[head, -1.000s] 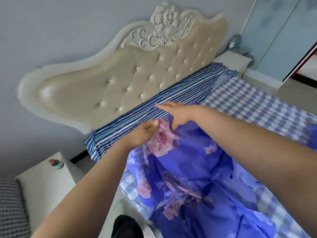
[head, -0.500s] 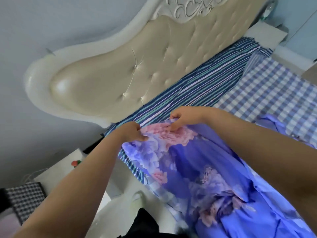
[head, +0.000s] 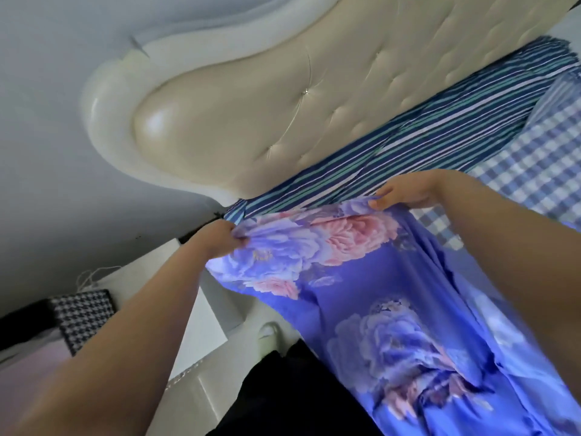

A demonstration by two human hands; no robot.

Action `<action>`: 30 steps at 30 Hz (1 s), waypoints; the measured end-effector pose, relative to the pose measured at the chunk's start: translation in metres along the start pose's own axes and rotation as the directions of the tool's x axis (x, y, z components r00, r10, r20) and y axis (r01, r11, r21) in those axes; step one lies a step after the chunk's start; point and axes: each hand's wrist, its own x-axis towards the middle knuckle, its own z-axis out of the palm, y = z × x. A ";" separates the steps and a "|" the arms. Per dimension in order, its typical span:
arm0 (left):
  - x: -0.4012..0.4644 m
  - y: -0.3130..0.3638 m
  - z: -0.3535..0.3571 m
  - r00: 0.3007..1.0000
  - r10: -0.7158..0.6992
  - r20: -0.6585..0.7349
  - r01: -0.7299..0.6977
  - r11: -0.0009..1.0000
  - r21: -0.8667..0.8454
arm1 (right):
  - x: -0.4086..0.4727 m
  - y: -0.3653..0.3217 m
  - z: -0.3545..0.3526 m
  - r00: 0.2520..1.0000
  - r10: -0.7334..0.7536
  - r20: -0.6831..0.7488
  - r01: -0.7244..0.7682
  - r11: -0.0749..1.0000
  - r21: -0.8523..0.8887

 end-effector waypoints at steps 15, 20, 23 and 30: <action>-0.017 -0.009 0.024 0.911 -0.277 -0.306 0.243 0.959 -0.145 | 0.053 0.012 -0.028 0.697 -0.365 -0.617 -0.079 0.816 -0.572; -0.017 -0.018 0.035 0.817 -0.461 -0.346 0.351 0.874 -0.335 | 0.056 0.004 -0.013 0.949 -0.088 -0.303 -0.179 0.641 -0.746; -0.017 -0.029 0.044 0.803 -0.516 -0.298 0.369 0.823 -0.432 | 0.059 0.009 -0.010 0.968 0.025 -0.251 -0.181 0.760 -0.625; -0.012 -0.040 0.056 0.889 -0.394 -0.235 0.230 0.826 -0.514 | 0.065 0.004 -0.021 0.501 -0.202 -0.841 -0.301 0.871 -0.389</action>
